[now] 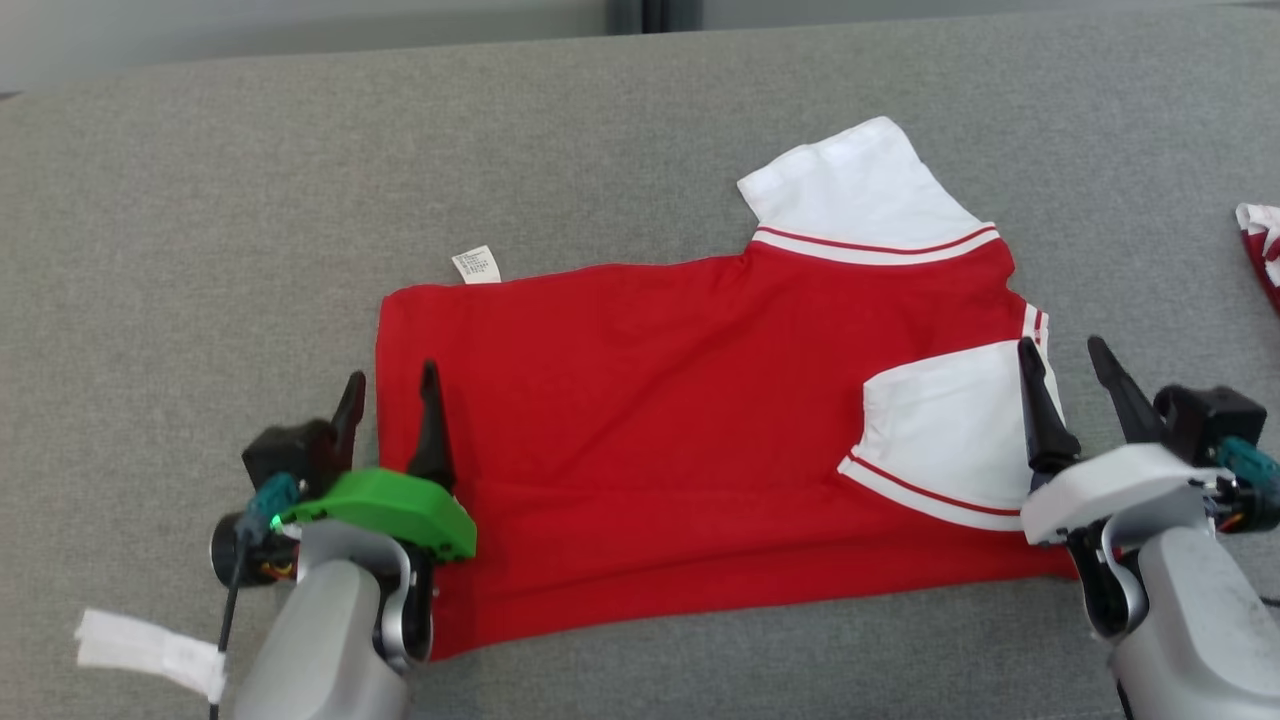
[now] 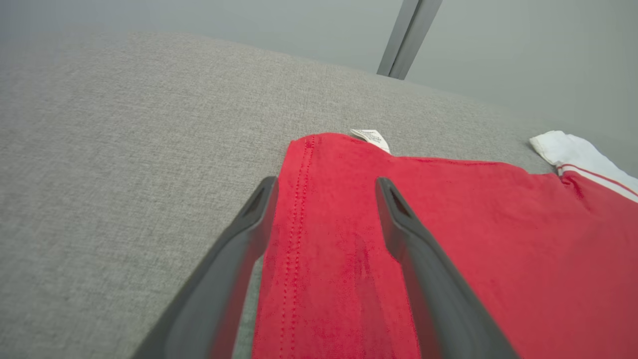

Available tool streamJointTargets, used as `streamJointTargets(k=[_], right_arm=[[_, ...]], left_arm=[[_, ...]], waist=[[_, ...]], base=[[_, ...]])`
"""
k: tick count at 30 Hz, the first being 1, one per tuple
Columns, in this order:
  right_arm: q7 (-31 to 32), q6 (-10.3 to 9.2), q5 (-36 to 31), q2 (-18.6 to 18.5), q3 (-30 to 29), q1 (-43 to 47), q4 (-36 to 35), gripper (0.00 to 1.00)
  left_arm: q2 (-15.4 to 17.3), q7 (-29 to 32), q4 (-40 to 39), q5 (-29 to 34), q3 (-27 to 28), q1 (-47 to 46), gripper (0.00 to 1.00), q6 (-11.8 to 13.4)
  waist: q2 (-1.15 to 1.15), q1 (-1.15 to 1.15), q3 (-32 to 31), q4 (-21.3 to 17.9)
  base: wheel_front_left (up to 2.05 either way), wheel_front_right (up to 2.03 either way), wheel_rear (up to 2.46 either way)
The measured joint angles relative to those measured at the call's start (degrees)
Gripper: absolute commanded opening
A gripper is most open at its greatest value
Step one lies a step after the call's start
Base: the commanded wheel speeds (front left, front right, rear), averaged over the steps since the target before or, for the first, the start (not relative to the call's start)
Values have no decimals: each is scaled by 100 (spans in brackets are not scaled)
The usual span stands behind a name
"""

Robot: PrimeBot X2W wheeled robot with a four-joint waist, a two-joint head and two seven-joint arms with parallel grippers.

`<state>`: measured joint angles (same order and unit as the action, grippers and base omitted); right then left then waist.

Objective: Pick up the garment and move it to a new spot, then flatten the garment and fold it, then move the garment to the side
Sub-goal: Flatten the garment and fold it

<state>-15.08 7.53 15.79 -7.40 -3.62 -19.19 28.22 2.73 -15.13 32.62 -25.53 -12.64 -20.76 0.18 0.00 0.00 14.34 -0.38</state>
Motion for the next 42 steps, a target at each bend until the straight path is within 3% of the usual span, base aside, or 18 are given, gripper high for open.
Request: streamJointTargets(k=[7, 16, 17, 19, 28, 37, 42], right_arm=[[1, 0, -130, -218, 402, -904, 396, 100], [1, 0, -192, -469, 793, -1753, 822, 100], [1, 0, -203, -491, 836, -1835, 899, 100], [38, 0, -216, -559, 931, -1991, 1055, 100], [915, 0, -245, -826, 1374, -3150, 1848, 100], [1682, 0, 78, -1095, 1622, -4201, 2671, 100], [1965, 0, 172, -1102, 1819, -4458, 3045, 100]], left_arm=[[118, 13, 1313, 188, -29, -1434, 100, -119], [174, 169, 2582, 235, -90, -2241, 98, -136], [168, 146, 2660, 227, -100, -2290, 48, -169], [154, 110, 2765, 211, -142, -2373, 0, -223], [43, 35, 2795, 289, -439, -2648, 0, -424], [9, 19, 1898, 152, -808, -2697, 0, -520], [8, 18, 1534, -146, -1196, -2672, 0, -422]], waist=[[0, 0, 428, -38], [0, 0, 801, -80], [0, 0, 823, -74], [0, 0, 845, -41], [0, 0, 951, 248], [0, 0, 1180, 704], [0, 0, 1368, 897]], base=[[0, 0, 0], [0, 0, 0], [0, 0, 0], [0, 0, 0], [0, 0, 0], [0, 0, 0], [0, 0, 0]])
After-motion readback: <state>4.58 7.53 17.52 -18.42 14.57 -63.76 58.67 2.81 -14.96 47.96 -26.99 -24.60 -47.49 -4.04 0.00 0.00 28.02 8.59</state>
